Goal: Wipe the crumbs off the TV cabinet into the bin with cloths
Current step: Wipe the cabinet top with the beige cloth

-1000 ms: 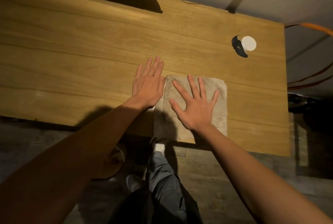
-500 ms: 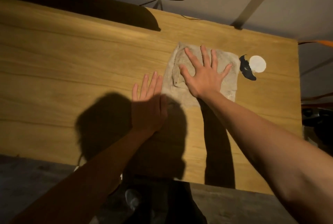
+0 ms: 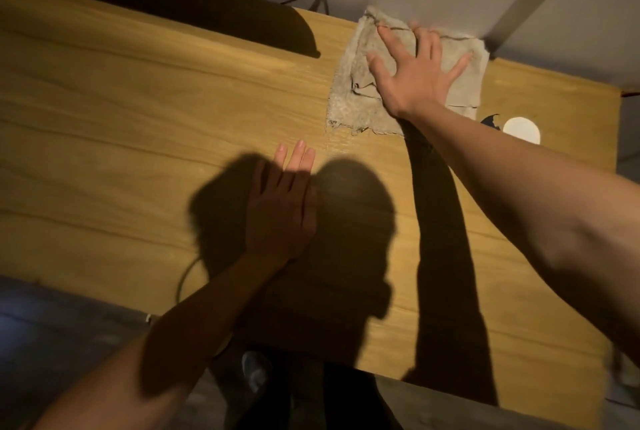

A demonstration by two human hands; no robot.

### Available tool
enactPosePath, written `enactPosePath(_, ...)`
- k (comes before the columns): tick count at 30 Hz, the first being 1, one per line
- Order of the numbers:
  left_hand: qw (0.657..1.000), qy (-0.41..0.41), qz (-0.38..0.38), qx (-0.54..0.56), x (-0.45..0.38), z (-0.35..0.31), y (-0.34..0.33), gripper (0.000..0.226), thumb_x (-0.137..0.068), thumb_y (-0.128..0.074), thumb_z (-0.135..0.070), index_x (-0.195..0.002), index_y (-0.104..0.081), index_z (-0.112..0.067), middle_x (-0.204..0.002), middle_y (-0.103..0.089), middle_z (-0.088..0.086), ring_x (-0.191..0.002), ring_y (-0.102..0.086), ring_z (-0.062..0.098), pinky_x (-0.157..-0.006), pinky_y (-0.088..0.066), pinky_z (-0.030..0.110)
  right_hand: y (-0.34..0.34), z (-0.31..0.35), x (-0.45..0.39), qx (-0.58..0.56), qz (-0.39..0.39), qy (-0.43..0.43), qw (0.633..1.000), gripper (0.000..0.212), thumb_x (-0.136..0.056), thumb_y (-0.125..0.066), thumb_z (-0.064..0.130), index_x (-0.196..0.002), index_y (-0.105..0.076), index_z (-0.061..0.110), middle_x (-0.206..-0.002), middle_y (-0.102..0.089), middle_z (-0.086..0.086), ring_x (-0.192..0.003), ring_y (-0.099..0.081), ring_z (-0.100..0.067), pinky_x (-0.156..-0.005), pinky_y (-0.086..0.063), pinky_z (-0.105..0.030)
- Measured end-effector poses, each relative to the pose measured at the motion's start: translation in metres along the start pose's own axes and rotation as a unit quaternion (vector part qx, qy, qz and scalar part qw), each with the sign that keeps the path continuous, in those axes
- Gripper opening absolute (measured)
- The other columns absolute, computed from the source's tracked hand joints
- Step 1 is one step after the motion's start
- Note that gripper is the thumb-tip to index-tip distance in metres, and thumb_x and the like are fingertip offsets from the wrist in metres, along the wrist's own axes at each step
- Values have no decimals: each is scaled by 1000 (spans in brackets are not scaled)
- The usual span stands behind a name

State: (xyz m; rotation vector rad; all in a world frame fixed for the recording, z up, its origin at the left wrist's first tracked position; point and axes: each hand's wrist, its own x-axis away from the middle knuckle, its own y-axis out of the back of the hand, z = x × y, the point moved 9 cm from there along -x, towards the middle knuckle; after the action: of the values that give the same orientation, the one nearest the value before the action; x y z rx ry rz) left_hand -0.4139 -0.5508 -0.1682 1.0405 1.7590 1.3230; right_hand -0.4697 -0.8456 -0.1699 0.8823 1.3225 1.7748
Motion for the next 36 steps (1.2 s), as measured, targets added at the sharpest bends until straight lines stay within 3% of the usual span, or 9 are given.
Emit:
enactPosePath(9, 1000, 9, 5, 28, 1, 2, -1, 61, -99, -32, -33, -159, -28, -21, -168, -26, 0, -156, -18, 22, -124, -16, 52, -4, -7, 54, 0, 5, 14, 1000, 61, -94, -14, 77, -153, -19, 61, -173, -9, 3, -160, 5, -26, -110, 13, -80)
enactPosePath(13, 998, 39, 12, 44, 2, 3, 0, 61, -99, -37, -34, -158, -30, -23, -167, -27, -3, -155, -20, 19, -125, -15, 49, -10, -14, 115, 3, 0, 15, 1000, 59, -96, -16, 77, -153, -19, 62, -173, -9, 3, -160, 5, -26, -111, 13, -79)
enactPosePath(23, 997, 39, 71, -2, 21, -19, 1, 58, -104, -22, -34, -161, -18, -25, -170, -16, -5, -157, -4, 29, -126, -6, 52, -19, -25, 295, -7, 0, 27, 1000, 56, -100, -24, 72, -154, -15, 62, -173, -8, 6, -160, 7, -24, -114, 5, -79)
enactPosePath(30, 990, -61, 118, 43, 61, -92, -15, 60, -105, -25, -37, -162, -7, -28, -171, -2, -6, -158, 4, 22, -127, 0, 49, -19, -75, 399, 9, 18, 1, 1000, 59, -98, -23, 76, -154, -10, 63, -173, 1, 10, -159, 11, -21, -115, 4, -78)
enactPosePath(33, 990, -63, 121, 38, 53, -97, -18, 60, -106, -24, -37, -162, -7, -28, -171, 0, -5, -158, 5, 22, -127, 1, 48, -21, -85, 400, 21, 23, -11, 999, 60, -96, -20, 81, -153, -7, 65, -173, 2, 10, -159, 10, -22, -113, 6, -79)
enactPosePath(36, 990, -75, 116, 35, 32, -92, -17, 59, -106, -23, -38, -162, -9, -28, -171, -1, -3, -158, 5, 23, -127, -1, 48, -21, -89, 377, 37, 25, 38, 998, 60, -95, -22, 83, -152, -8, 67, -173, 0, 9, -160, 8, -24, -111, 5, -82)
